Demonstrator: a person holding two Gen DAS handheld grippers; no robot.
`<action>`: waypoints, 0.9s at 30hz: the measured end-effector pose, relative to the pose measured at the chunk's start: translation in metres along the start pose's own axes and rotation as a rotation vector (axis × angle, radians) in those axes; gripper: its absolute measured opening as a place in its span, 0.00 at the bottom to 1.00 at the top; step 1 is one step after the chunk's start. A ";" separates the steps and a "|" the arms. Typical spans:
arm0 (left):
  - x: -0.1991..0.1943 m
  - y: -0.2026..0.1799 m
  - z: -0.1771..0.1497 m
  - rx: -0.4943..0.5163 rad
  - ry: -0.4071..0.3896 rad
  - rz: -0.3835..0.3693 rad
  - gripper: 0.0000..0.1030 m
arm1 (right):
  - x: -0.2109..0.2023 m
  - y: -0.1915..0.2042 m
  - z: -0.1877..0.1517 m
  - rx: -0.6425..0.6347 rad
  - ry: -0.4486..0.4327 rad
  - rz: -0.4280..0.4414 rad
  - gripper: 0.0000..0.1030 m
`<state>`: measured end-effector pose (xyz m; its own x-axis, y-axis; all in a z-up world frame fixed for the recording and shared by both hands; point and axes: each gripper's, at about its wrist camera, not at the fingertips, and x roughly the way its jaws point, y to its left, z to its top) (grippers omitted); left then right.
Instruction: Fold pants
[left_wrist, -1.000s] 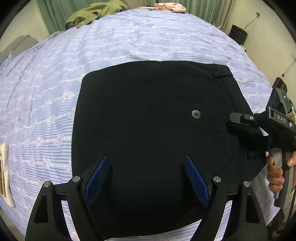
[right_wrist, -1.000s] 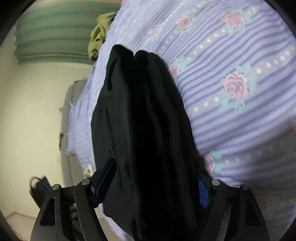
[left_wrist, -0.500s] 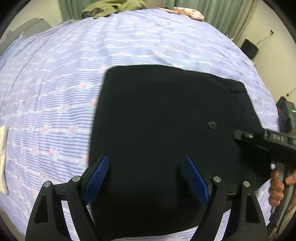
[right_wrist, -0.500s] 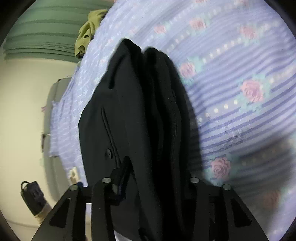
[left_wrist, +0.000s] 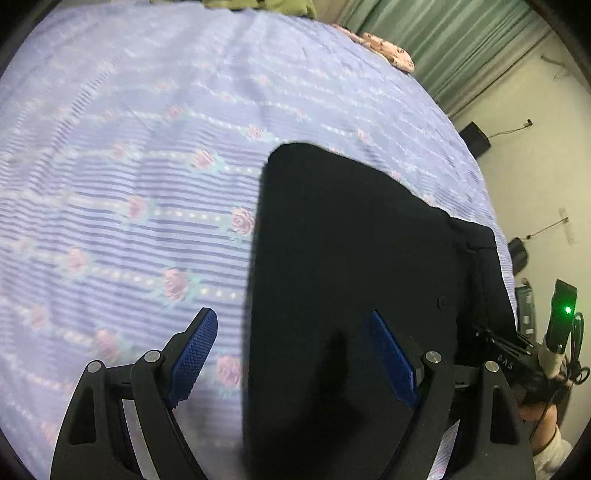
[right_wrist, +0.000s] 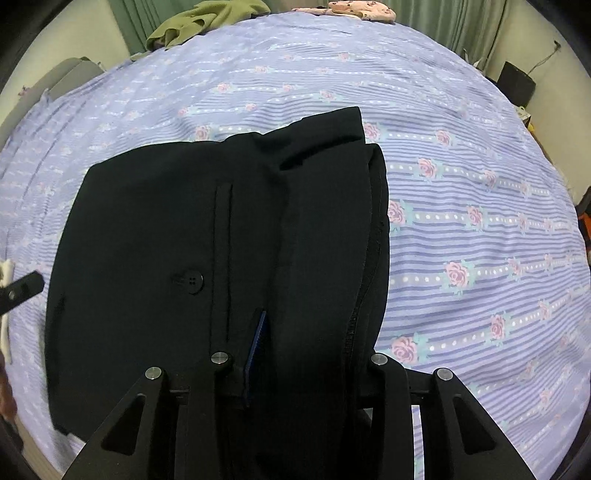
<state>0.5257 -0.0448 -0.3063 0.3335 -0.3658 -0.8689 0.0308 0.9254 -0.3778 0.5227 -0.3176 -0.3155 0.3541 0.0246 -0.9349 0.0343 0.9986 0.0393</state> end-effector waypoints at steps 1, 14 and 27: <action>0.008 0.003 0.002 0.001 0.022 -0.012 0.80 | -0.001 0.001 -0.001 -0.007 -0.002 -0.005 0.35; 0.008 -0.016 -0.001 -0.057 0.083 -0.232 0.61 | 0.011 0.001 0.009 -0.008 0.004 -0.019 0.38; -0.033 -0.048 -0.015 0.005 0.016 -0.056 0.09 | -0.034 0.010 -0.002 -0.010 -0.060 0.015 0.25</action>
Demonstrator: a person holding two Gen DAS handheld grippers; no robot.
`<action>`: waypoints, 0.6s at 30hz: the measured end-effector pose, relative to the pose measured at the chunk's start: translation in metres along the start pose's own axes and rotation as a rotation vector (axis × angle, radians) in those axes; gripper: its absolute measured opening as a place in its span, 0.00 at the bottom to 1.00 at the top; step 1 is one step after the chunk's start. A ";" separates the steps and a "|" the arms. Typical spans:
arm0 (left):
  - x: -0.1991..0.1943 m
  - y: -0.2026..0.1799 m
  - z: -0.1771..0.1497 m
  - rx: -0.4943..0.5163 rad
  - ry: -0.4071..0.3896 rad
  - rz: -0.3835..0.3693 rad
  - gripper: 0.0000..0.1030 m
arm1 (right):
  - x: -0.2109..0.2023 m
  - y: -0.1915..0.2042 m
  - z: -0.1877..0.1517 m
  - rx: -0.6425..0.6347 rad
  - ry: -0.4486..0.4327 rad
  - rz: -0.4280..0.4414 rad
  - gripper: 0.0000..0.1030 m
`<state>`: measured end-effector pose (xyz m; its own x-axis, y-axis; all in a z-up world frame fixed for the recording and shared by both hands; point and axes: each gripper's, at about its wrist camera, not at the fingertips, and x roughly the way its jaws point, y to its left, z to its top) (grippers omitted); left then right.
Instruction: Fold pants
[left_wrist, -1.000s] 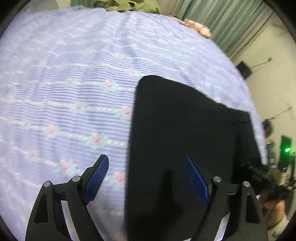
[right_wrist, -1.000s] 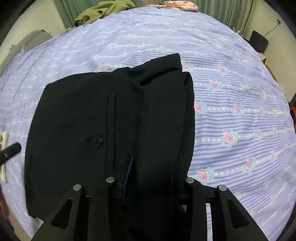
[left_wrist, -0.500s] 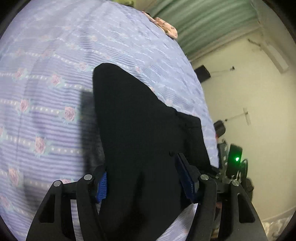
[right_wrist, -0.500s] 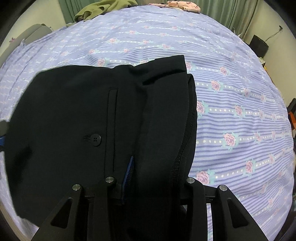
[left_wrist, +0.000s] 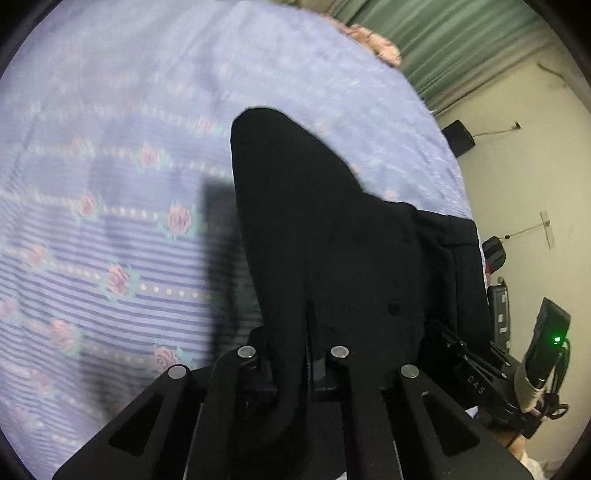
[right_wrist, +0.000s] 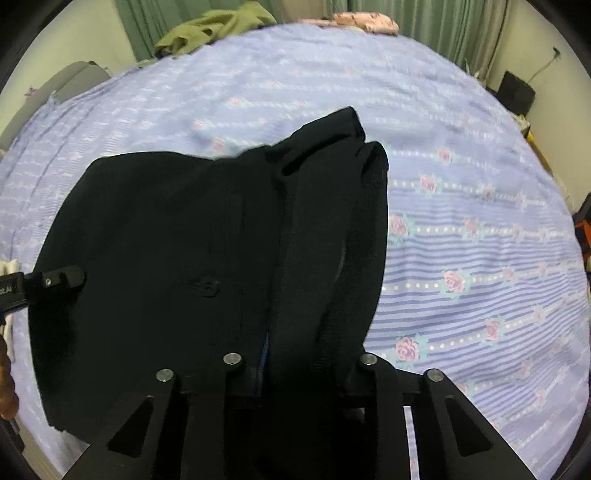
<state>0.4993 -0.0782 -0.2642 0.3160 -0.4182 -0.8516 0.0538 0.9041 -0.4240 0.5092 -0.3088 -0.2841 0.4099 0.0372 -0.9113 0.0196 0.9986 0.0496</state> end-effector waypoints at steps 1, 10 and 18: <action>-0.005 -0.008 0.000 0.029 -0.012 0.024 0.09 | -0.009 0.002 -0.001 -0.003 -0.014 0.007 0.24; -0.095 -0.057 -0.019 0.172 -0.132 0.118 0.08 | -0.114 0.023 -0.034 0.003 -0.116 0.063 0.23; -0.204 -0.078 -0.053 0.197 -0.256 0.171 0.09 | -0.210 0.051 -0.057 -0.056 -0.217 0.088 0.23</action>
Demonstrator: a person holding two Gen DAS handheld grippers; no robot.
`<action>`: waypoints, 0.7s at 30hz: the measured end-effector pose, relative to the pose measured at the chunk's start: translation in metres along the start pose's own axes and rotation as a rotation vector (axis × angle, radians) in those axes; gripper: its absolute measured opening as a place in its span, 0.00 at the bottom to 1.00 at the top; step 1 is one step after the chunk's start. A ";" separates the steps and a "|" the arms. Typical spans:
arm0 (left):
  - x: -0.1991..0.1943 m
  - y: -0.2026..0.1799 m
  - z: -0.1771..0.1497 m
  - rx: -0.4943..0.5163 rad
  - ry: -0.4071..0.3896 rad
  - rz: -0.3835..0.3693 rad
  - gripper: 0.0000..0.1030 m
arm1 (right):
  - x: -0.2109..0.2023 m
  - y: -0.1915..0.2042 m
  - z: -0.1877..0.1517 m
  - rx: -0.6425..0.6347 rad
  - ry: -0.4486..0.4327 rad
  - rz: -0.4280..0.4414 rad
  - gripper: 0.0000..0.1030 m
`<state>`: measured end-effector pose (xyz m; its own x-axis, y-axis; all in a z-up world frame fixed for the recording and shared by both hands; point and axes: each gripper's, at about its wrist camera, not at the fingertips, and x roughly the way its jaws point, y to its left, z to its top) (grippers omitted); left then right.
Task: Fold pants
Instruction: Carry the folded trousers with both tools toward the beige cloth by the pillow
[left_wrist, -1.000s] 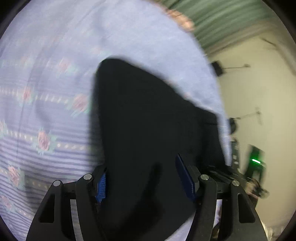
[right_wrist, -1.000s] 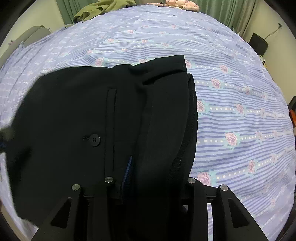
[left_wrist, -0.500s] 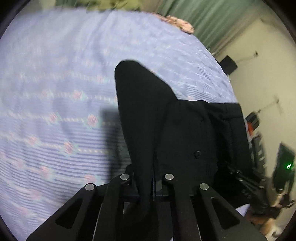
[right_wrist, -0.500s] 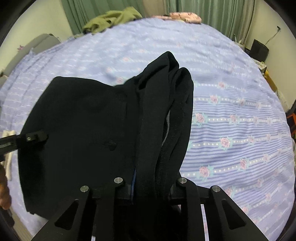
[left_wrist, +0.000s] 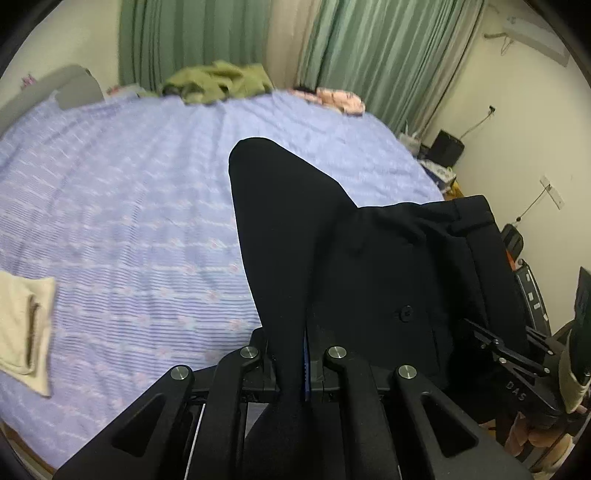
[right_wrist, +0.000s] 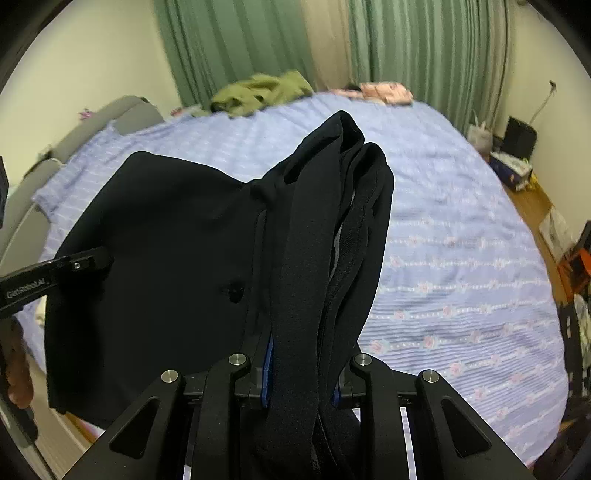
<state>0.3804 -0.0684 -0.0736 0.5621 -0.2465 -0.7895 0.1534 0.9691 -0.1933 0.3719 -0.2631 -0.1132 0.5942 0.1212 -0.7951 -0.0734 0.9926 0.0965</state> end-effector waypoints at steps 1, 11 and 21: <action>-0.009 0.003 0.001 -0.001 -0.012 -0.001 0.09 | -0.012 0.006 0.000 -0.010 -0.016 0.004 0.23; -0.113 0.063 -0.010 0.116 -0.136 -0.038 0.09 | -0.109 0.109 -0.011 -0.047 -0.133 -0.050 0.23; -0.177 0.138 -0.026 0.197 -0.146 -0.054 0.08 | -0.143 0.195 -0.045 0.050 -0.138 -0.092 0.23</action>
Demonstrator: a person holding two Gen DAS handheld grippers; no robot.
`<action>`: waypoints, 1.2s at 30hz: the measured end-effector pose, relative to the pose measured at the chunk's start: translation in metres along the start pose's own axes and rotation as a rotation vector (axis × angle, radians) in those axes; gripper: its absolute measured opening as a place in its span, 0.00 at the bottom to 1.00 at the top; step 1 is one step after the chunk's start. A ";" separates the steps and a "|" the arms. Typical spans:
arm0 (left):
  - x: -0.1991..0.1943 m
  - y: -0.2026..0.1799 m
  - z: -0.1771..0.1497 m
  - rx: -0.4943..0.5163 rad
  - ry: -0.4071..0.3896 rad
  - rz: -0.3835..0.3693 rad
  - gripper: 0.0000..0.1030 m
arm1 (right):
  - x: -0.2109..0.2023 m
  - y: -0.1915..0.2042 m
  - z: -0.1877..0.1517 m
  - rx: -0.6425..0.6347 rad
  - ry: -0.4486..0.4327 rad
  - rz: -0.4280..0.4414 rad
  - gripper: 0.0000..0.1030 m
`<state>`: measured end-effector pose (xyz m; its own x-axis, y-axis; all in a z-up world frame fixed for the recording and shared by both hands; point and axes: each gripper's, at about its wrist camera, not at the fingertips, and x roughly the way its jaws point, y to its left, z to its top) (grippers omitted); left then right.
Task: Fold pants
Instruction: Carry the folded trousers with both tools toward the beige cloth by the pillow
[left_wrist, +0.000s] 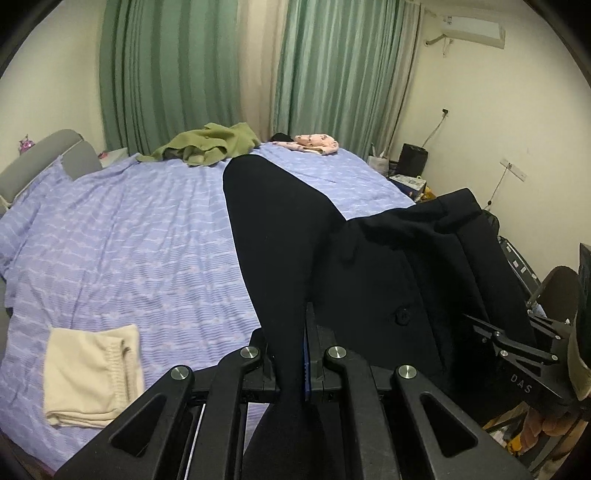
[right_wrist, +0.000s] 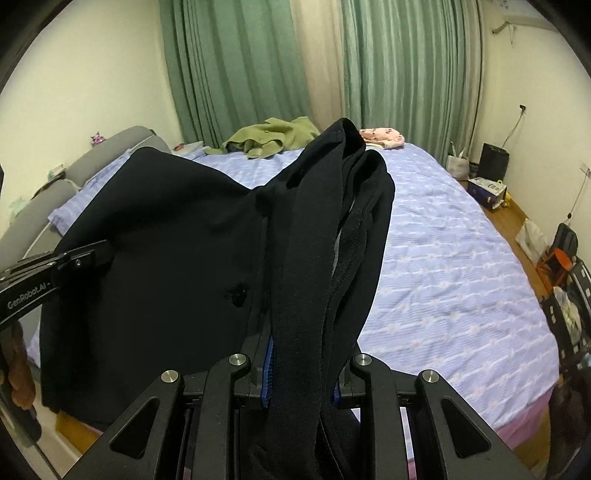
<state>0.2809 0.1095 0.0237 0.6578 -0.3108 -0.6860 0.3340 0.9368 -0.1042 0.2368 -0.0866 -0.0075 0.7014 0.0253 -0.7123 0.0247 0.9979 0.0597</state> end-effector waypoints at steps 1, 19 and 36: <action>-0.004 0.006 -0.003 -0.008 -0.003 0.007 0.09 | -0.003 0.007 -0.002 -0.006 0.002 0.006 0.23; -0.048 0.117 -0.091 -0.269 0.050 0.132 0.08 | 0.014 0.071 -0.011 -0.201 0.088 0.203 0.23; -0.067 0.323 -0.130 -0.305 0.141 0.144 0.08 | 0.045 0.255 -0.036 -0.229 0.189 0.259 0.23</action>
<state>0.2570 0.4541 -0.0570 0.5766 -0.1668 -0.7998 0.0138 0.9808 -0.1945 0.2492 0.1711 -0.0499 0.5195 0.2677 -0.8114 -0.3105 0.9439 0.1126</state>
